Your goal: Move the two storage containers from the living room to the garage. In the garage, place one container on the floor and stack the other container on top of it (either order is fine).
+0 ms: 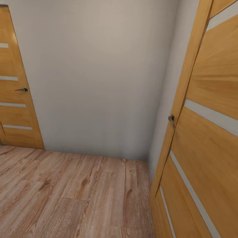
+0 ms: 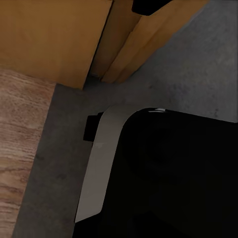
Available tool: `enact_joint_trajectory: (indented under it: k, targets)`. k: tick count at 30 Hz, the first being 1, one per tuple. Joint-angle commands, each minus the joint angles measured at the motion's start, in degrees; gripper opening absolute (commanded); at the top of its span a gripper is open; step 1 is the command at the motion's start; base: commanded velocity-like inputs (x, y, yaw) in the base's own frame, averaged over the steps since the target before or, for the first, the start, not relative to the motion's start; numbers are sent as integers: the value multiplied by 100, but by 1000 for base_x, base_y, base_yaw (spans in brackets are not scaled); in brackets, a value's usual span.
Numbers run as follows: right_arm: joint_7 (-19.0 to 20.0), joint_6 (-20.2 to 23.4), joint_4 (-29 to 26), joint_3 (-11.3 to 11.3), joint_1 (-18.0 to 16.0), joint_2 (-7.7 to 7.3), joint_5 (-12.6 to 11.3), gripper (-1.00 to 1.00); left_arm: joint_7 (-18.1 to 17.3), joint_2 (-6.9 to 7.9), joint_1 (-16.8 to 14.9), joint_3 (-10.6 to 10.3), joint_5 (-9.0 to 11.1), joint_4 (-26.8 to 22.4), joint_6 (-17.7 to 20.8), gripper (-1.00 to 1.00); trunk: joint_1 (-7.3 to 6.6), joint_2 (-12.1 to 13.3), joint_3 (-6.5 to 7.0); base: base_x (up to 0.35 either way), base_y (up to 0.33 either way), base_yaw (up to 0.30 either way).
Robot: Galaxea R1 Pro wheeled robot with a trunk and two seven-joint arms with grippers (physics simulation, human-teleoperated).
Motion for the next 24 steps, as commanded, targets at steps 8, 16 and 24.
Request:
enact_joint_trajectory:
  k: [8, 16, 24]
  targets:
    - [-36, -25, 18, 35, -7, 2, 1, 100, -2, -1, 1, 5, 38, -4, -11, 100, 0, -3, -5, 0, 0, 46]
    - [-48, -32, 18, 35, -8, 2, 14, 100, -3, -1, 1, 8, 38, -4, -11, 100, 0, -3, -5, 0, 0, 204]
    - [-46, -32, 18, 35, -5, 1, 14, 100, -3, -2, 1, 7, 38, -4, -11, 100, 0, -3, -5, 0, 0, 136]
